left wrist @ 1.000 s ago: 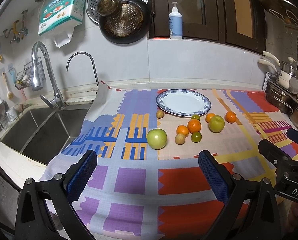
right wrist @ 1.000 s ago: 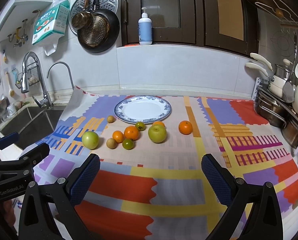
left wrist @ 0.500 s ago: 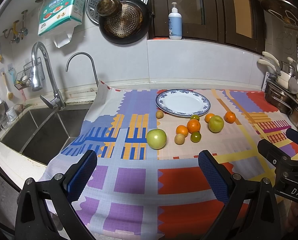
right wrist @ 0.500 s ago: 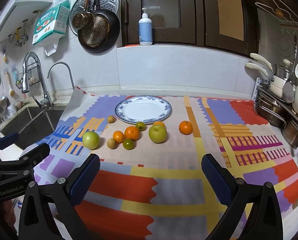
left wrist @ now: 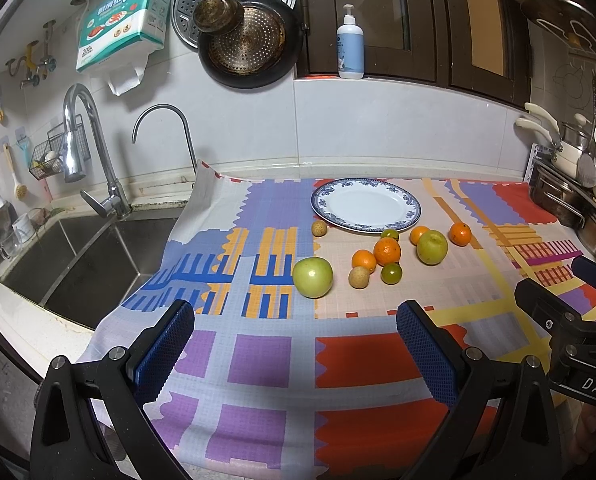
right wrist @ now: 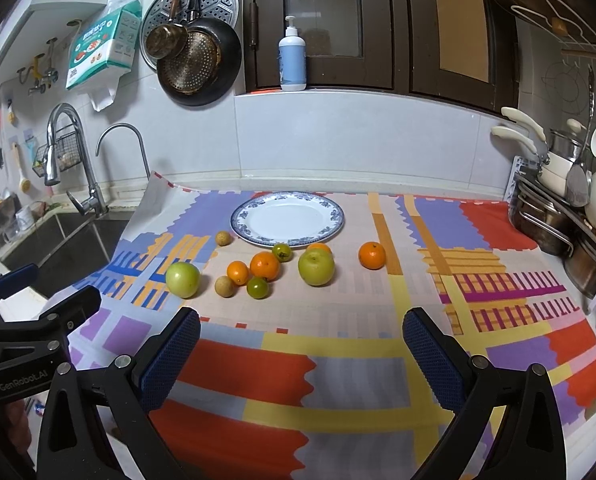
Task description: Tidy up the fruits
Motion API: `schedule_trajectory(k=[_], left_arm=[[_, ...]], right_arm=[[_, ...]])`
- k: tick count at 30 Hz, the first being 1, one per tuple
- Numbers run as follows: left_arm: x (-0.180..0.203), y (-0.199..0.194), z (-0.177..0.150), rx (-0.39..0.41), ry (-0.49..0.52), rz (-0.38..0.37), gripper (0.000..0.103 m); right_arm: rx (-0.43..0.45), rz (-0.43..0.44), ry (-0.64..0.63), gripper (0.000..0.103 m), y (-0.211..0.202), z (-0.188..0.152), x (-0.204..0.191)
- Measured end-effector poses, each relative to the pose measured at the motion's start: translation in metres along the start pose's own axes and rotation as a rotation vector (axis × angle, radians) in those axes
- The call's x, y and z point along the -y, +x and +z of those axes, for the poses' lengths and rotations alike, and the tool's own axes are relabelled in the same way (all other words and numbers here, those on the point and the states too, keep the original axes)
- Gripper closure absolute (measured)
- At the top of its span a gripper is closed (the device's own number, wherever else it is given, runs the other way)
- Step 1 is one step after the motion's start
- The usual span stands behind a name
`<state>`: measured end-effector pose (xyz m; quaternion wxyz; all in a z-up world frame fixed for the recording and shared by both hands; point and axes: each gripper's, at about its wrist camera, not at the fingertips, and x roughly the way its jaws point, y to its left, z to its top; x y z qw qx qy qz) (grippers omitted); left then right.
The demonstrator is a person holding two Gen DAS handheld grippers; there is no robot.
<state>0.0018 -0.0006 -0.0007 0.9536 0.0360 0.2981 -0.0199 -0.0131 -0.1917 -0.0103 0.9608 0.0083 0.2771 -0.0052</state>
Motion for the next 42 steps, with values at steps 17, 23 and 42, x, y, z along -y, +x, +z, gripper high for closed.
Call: schedule_trajectory(k=[17, 23, 42], left_arm=[[0.000, 0.005, -0.003, -0.032, 0.003, 0.019, 0.000], [-0.012, 0.028, 0.003, -0.051, 0.035, -0.011, 0.007], [-0.010, 0.138, 0.025, -0.200, 0.108, -0.236, 0.026]], right_arm=[[-0.049, 0.046, -0.021, 0.001, 0.010, -0.003, -0.006], [-0.089, 0.075, -0.036, 0.001, 0.031, 0.002, -0.023], [-0.262, 0.105, -0.065, 0.027, 0.137, 0.023, -0.041]])
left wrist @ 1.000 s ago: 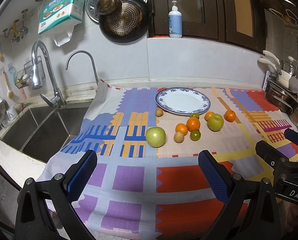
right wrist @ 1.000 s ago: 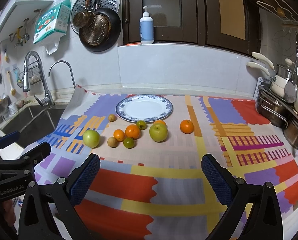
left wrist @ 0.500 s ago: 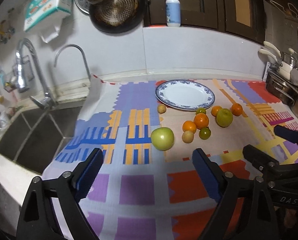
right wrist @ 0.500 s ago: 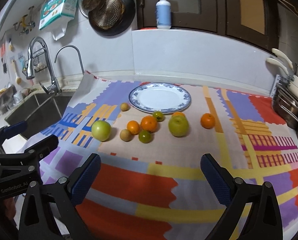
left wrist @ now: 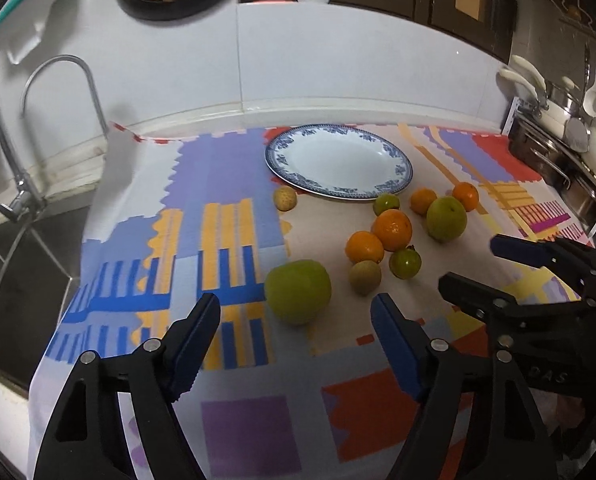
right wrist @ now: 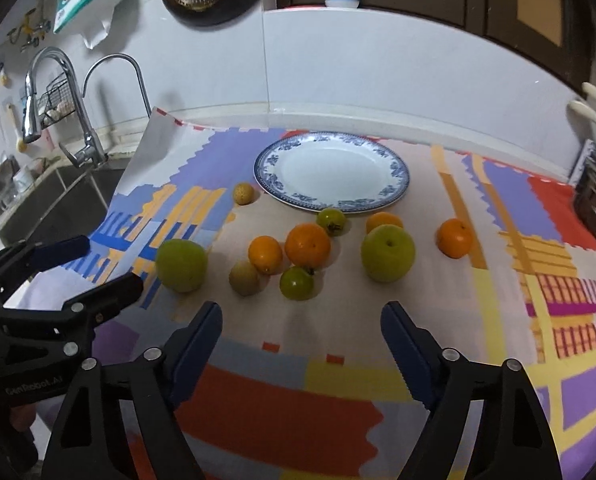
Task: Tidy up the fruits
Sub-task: 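Grasp the large green apple with the left tool while the right tool grasps a green tomato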
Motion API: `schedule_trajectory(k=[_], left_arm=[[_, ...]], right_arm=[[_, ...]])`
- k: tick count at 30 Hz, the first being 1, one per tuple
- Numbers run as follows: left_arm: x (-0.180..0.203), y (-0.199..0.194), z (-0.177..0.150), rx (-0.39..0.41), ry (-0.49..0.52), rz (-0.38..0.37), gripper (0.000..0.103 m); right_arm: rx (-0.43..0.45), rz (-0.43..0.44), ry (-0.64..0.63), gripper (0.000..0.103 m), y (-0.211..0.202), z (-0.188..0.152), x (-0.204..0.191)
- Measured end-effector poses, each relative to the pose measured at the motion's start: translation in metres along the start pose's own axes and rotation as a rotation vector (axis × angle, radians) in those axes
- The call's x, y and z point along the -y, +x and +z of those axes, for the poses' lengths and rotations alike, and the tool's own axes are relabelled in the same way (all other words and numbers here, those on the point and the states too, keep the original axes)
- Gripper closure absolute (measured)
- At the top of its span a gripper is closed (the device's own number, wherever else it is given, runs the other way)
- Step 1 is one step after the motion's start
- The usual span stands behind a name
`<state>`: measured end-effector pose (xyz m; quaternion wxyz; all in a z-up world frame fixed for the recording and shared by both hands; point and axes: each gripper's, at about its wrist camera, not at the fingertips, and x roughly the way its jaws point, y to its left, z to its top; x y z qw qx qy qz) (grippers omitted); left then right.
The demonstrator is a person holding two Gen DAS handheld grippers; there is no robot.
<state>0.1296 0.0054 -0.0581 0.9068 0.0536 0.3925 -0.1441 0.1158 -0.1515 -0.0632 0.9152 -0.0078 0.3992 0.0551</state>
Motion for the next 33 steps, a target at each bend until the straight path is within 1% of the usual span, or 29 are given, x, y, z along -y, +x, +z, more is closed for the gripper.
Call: schedule_trajectory(k=[1, 2, 4, 6, 8, 9, 11, 13, 15, 18, 19, 21, 23, 29, 30, 33], left_arm=[[0.001, 0.004, 0.001, -0.004, 0.006, 0.004, 0.027], [0.001, 0.008, 0.003, -0.013, 0.011, 0.011, 0.030], [0.001, 0.015, 0.005, -0.021, 0.021, 0.003, 0.030], [0.000, 0.024, 0.006, -0.036, 0.027, 0.009, 0.031], [-0.001, 0.032, 0.008, -0.057, 0.017, 0.002, 0.034], [-0.002, 0.035, 0.008, -0.063, 0.014, -0.004, 0.034], [-0.001, 0.042, 0.008, -0.080, 0.008, -0.006, 0.036], [-0.002, 0.048, 0.007, -0.093, -0.002, -0.010, 0.040], [-0.003, 0.053, 0.007, -0.103, -0.019, -0.013, 0.041], [-0.005, 0.059, 0.008, -0.117, -0.032, -0.022, 0.044], [-0.005, 0.061, 0.008, -0.123, -0.034, -0.020, 0.046], [-0.005, 0.064, 0.007, -0.130, -0.040, -0.021, 0.049], [-0.006, 0.066, 0.007, -0.137, -0.053, -0.028, 0.053], [-0.006, 0.067, 0.007, -0.132, -0.055, -0.029, 0.054], [-0.005, 0.066, 0.006, -0.129, -0.051, -0.027, 0.054], [-0.004, 0.066, 0.006, -0.125, -0.046, -0.023, 0.054]], right_arm=[[-0.011, 0.009, -0.005, 0.028, 0.007, 0.003, 0.002], [-0.025, 0.023, -0.009, 0.029, 0.014, 0.005, 0.005], [-0.050, 0.043, -0.012, 0.034, 0.025, 0.007, 0.009], [-0.068, 0.058, -0.020, 0.036, 0.034, 0.009, 0.010], [-0.087, 0.074, -0.033, 0.039, 0.044, 0.009, 0.010], [-0.097, 0.078, -0.034, 0.043, 0.047, 0.009, 0.010], [-0.115, 0.097, -0.037, 0.044, 0.055, 0.011, 0.011], [-0.122, 0.102, -0.029, 0.046, 0.060, 0.012, 0.012], [-0.126, 0.111, -0.029, 0.049, 0.063, 0.013, 0.012], [-0.132, 0.114, -0.031, 0.050, 0.069, 0.014, 0.013], [-0.138, 0.123, -0.029, 0.054, 0.072, 0.014, 0.013], [-0.146, 0.127, -0.026, 0.056, 0.076, 0.015, 0.014], [-0.155, 0.127, -0.016, 0.060, 0.081, 0.015, 0.015], [-0.151, 0.148, -0.016, 0.069, 0.084, 0.015, 0.013], [-0.150, 0.151, -0.018, 0.072, 0.084, 0.015, 0.013], [-0.147, 0.153, -0.023, 0.073, 0.084, 0.015, 0.012]])
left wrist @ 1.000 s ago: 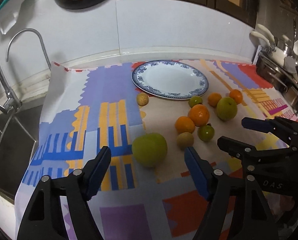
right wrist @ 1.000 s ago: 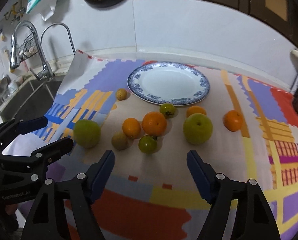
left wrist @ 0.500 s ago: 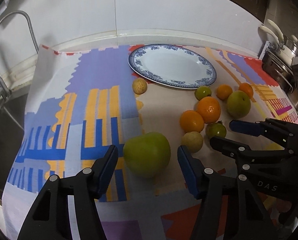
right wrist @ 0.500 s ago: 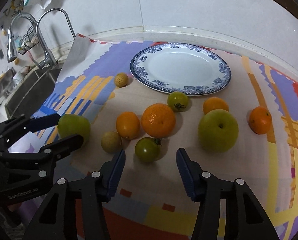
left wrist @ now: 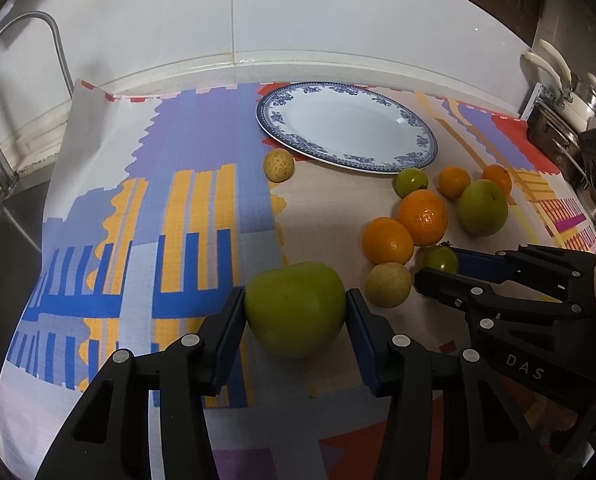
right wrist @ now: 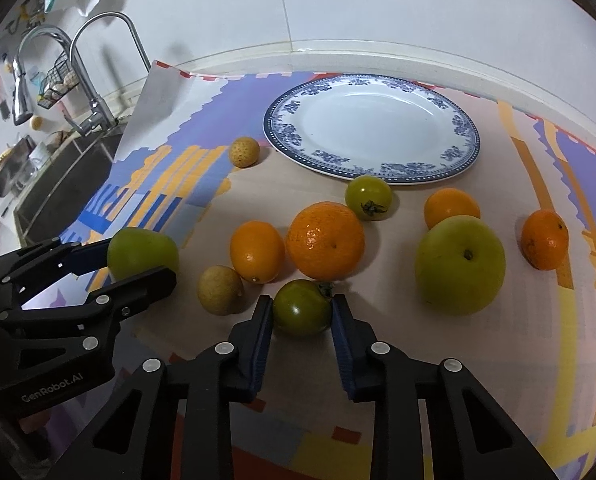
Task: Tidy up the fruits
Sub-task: 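Grasp the large green apple with the left tool while the right tool grasps a green tomato, then carry the apple and tomato onto the plate and open both tools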
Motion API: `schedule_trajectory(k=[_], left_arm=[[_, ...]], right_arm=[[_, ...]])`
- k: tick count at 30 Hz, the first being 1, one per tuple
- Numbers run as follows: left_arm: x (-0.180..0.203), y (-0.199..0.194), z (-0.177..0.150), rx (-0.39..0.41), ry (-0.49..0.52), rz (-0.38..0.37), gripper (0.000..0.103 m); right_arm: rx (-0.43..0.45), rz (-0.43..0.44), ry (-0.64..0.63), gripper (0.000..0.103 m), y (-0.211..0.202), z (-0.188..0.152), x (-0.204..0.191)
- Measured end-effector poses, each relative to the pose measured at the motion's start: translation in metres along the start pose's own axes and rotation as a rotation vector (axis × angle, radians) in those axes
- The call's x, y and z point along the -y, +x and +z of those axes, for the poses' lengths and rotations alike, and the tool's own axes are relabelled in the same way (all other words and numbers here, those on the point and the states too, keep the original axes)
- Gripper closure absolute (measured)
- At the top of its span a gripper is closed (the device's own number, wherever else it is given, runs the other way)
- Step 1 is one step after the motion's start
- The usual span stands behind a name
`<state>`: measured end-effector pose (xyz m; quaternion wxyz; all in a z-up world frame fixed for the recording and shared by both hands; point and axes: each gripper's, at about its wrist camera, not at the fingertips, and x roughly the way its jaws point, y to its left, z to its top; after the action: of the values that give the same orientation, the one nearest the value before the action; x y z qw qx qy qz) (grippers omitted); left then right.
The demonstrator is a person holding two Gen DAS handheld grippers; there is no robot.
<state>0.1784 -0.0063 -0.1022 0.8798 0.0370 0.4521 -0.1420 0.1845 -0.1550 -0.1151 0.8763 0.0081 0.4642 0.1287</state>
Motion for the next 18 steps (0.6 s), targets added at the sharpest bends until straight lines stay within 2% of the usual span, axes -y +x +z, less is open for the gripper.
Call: schedule_trajectory(k=[9, 18], left_arm=[[0.003, -0.010, -0.001, 0.017, -0.002, 0.002, 0.054], [0.014, -0.034, 0.014, 0.092, 0.014, 0.000, 0.054]], right_arm=[[0.017, 0.007, -0.004, 0.073, -0.010, -0.003, -0.001], [0.074, 0.010, -0.013, 0.073, -0.037, 0.003, 0.001]])
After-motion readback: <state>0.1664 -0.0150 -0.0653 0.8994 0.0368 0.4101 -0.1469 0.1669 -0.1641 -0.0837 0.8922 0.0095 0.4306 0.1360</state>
